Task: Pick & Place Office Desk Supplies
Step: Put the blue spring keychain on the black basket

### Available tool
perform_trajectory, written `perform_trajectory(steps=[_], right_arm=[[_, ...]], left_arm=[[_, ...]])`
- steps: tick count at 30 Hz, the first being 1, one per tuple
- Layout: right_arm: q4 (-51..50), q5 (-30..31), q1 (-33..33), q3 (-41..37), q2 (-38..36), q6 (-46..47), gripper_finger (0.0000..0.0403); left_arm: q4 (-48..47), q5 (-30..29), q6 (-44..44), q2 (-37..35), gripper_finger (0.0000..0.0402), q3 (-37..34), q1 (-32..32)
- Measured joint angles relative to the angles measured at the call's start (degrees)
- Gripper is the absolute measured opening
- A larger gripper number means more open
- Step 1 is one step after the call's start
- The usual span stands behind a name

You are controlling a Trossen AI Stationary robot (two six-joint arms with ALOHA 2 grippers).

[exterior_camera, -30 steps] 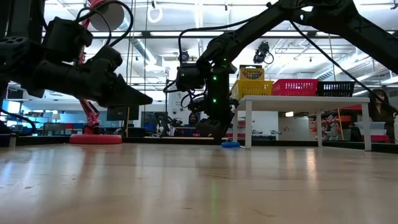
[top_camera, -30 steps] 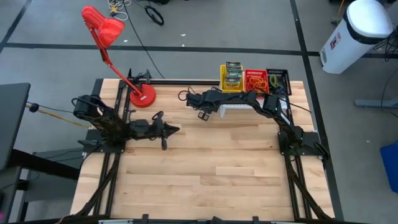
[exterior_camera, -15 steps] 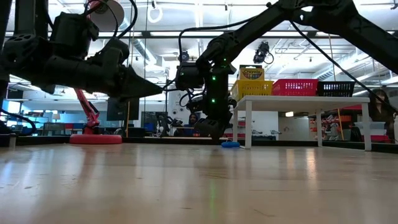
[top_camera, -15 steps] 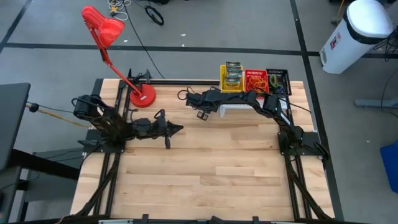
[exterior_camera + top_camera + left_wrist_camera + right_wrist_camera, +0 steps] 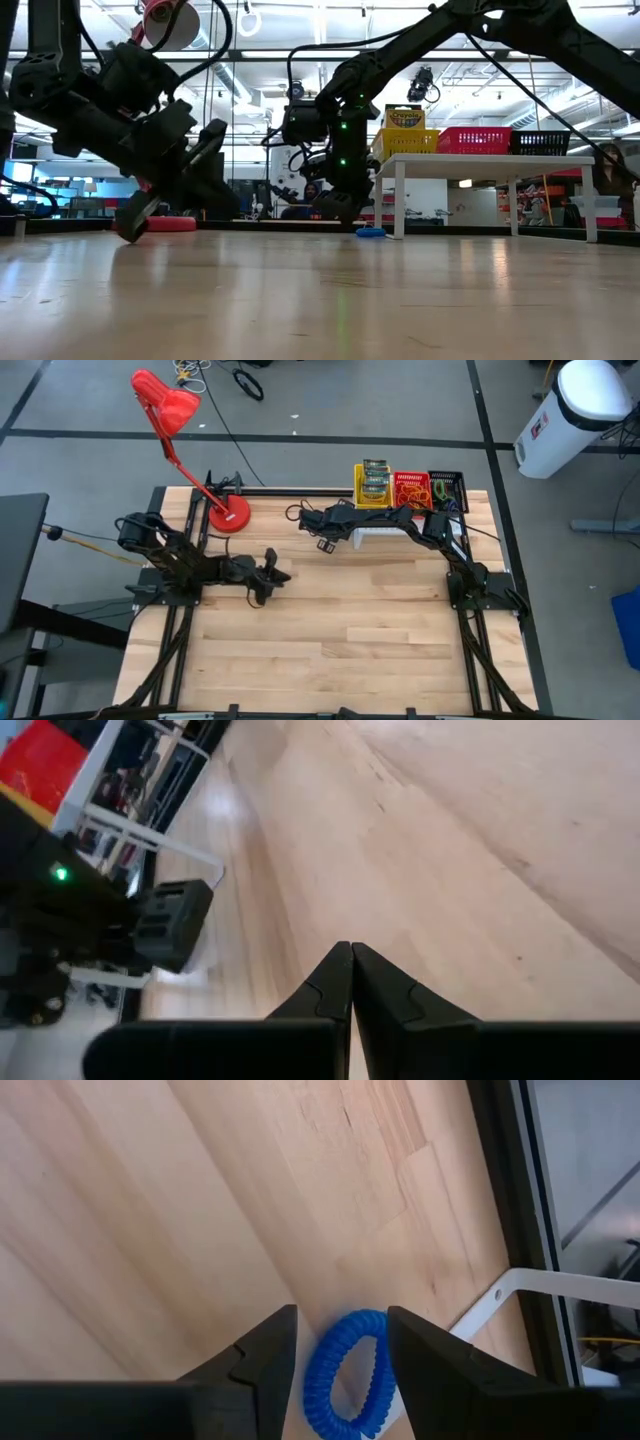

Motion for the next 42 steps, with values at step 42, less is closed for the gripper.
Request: perform_trajectory(steps=[42], right_arm=[[-2.9, -3.1, -1.0, 0.0, -0.3, 1.2, 0.0148]], left_arm=[[12.5, -10.8, -46.6, -3.1, 0.0011, 4.1, -0.9]])
